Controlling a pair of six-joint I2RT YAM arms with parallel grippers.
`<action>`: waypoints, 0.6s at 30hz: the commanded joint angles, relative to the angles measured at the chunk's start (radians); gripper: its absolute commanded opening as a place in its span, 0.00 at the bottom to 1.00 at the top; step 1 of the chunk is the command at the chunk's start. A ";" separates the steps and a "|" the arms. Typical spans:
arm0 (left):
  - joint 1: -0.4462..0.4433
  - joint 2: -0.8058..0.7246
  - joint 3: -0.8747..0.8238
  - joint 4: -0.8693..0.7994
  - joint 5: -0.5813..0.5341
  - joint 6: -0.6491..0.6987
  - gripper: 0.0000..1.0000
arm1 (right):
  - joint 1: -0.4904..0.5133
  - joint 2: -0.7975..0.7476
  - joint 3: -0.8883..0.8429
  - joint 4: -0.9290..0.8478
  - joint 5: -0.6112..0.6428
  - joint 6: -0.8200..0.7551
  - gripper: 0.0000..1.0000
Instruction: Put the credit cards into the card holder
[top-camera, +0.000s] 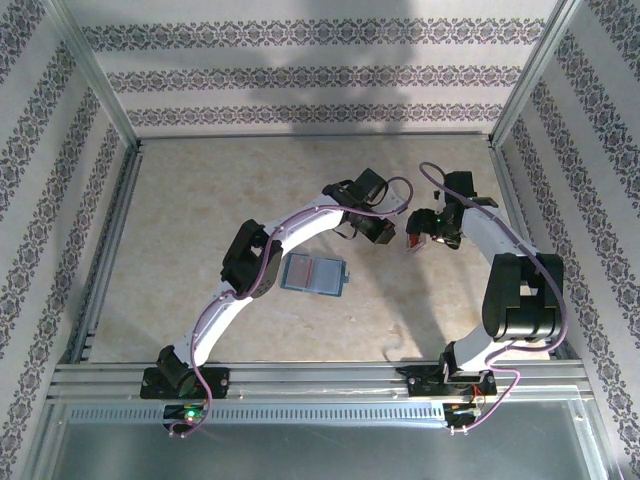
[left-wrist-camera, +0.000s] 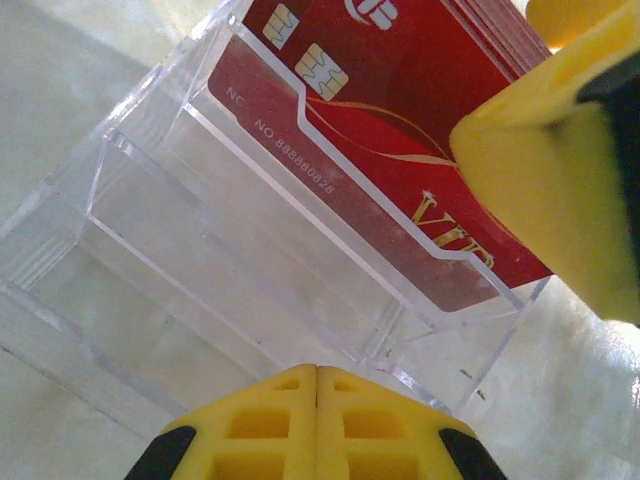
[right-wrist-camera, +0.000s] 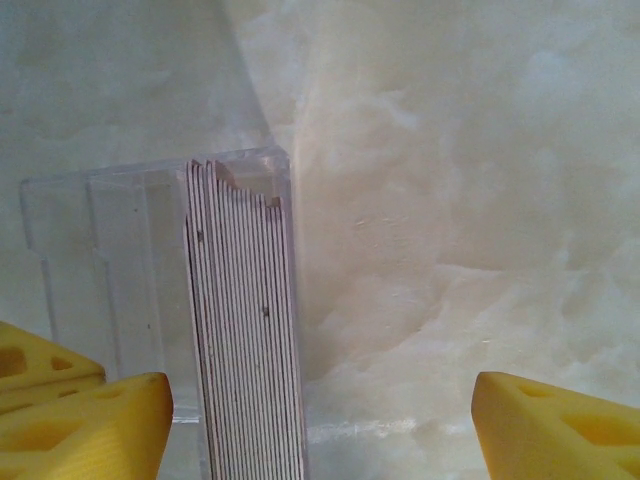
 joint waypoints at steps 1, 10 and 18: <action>-0.013 0.034 -0.022 -0.035 -0.015 0.017 0.00 | -0.011 0.010 0.015 0.000 0.038 -0.015 0.78; -0.014 0.033 -0.035 -0.043 -0.037 0.029 0.00 | -0.012 0.018 0.018 -0.013 0.065 -0.018 0.78; -0.016 0.018 -0.061 -0.038 -0.043 0.034 0.00 | -0.012 -0.014 0.004 -0.014 0.074 -0.018 0.77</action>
